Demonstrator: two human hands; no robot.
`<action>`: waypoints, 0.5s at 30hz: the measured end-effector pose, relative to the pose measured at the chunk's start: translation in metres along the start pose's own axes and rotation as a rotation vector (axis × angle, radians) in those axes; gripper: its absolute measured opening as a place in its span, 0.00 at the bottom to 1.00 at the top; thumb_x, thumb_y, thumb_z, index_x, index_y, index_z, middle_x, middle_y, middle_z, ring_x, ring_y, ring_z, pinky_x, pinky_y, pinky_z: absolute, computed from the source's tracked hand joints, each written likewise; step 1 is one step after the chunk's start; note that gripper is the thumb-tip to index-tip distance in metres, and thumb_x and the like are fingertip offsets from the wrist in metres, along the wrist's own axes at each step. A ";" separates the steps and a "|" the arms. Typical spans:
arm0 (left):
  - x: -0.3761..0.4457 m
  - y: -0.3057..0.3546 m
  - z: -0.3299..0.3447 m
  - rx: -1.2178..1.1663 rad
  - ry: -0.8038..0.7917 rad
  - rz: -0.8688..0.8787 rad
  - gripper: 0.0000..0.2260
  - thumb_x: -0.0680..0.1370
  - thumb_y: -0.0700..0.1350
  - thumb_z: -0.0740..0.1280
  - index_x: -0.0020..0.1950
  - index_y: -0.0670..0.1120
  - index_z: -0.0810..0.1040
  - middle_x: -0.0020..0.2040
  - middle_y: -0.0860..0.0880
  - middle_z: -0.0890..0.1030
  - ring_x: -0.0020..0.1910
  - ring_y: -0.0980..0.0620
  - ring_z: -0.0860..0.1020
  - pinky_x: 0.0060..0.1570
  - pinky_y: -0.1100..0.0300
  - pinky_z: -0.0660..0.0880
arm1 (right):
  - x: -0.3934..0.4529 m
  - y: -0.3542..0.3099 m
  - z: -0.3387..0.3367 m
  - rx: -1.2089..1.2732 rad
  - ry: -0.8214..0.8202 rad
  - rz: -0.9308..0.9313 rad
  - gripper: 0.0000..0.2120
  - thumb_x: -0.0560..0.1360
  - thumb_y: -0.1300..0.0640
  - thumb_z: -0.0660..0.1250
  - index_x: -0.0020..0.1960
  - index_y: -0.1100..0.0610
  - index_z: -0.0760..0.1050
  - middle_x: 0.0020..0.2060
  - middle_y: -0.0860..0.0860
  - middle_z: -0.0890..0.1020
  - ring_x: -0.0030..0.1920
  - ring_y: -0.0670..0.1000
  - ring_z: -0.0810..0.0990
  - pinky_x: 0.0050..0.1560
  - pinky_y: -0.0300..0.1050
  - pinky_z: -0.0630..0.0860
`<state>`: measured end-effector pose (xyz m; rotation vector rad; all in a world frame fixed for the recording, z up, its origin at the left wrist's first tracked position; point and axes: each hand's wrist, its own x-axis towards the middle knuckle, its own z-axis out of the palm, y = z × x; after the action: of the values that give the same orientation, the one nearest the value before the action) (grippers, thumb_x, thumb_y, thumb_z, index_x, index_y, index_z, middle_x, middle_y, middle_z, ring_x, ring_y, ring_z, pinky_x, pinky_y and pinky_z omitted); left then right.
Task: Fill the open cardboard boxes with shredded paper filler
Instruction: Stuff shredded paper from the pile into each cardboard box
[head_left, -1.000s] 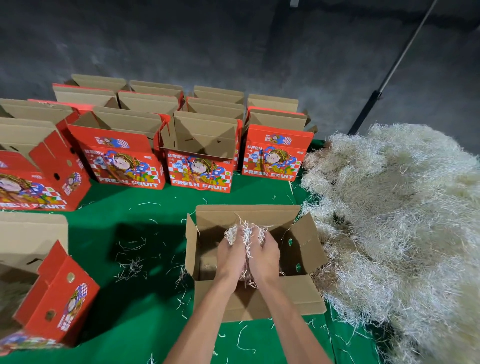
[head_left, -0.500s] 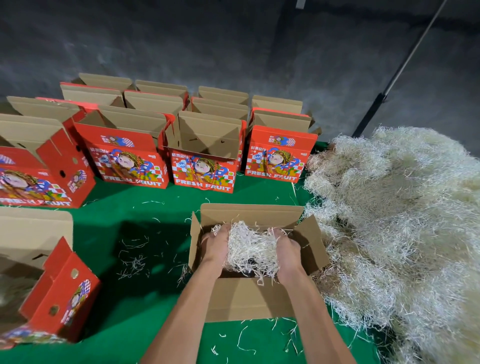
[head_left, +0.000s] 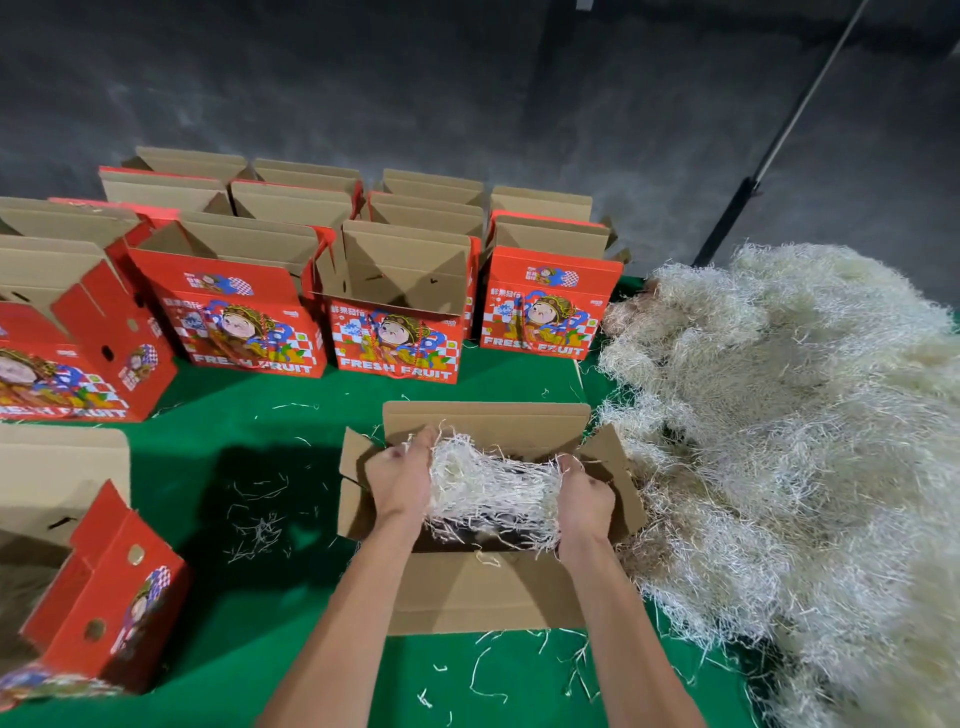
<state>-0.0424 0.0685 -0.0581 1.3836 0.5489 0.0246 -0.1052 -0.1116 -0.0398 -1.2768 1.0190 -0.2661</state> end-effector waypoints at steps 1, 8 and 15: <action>0.004 0.002 -0.002 0.026 -0.018 0.005 0.15 0.73 0.50 0.76 0.37 0.42 0.76 0.30 0.52 0.76 0.29 0.55 0.70 0.32 0.61 0.66 | 0.001 0.001 -0.004 -0.020 -0.006 0.013 0.13 0.78 0.50 0.69 0.41 0.59 0.77 0.26 0.49 0.75 0.30 0.50 0.71 0.37 0.46 0.68; 0.015 0.014 -0.011 0.161 -0.138 -0.012 0.17 0.71 0.54 0.77 0.39 0.43 0.77 0.24 0.53 0.69 0.20 0.57 0.61 0.27 0.60 0.63 | -0.002 0.017 -0.011 -0.040 -0.098 0.121 0.20 0.79 0.45 0.65 0.58 0.62 0.76 0.41 0.51 0.81 0.47 0.54 0.78 0.66 0.56 0.69; 0.006 0.017 -0.009 0.052 -0.071 -0.040 0.11 0.72 0.50 0.78 0.43 0.45 0.82 0.24 0.57 0.73 0.25 0.56 0.67 0.29 0.63 0.67 | -0.006 0.004 -0.012 0.068 -0.096 0.209 0.26 0.79 0.46 0.59 0.75 0.54 0.64 0.64 0.51 0.73 0.64 0.55 0.69 0.72 0.60 0.60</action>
<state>-0.0353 0.0828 -0.0454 1.4185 0.5207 -0.0719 -0.1193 -0.1143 -0.0399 -1.1020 1.0429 -0.0778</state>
